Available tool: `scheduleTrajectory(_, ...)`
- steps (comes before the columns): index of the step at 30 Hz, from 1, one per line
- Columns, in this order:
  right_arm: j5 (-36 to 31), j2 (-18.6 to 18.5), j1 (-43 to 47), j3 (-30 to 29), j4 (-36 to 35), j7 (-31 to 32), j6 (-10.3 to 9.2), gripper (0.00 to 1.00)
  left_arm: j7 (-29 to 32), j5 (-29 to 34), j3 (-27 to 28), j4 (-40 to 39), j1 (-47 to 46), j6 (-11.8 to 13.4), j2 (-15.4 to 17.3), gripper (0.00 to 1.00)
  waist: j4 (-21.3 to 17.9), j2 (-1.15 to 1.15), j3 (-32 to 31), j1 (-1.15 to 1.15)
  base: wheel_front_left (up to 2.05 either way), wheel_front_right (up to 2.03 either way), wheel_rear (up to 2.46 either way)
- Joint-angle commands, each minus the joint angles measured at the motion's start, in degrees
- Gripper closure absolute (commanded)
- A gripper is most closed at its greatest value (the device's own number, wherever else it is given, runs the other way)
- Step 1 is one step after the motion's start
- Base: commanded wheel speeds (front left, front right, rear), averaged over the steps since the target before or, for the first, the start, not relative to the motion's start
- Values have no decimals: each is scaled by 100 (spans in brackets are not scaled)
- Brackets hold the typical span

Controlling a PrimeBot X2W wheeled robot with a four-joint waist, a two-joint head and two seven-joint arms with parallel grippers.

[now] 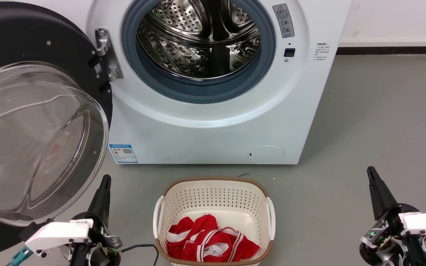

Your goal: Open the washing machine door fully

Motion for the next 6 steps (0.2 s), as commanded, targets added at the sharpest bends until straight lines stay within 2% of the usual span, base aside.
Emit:
scheduleTrajectory(1, -12, 18, -67, -13, 13, 24, 0, 100, 17, -9, 17, 1, -42, -23, -8, 100, 0, 0, 0, 0, 0, 0, 0)
scheduleTrajectory(6, -24, 24, -68, -22, 14, 35, 0, 100, 18, -10, 16, 1, -42, -23, -8, 100, 0, 0, 0, 0, 0, 0, 0)
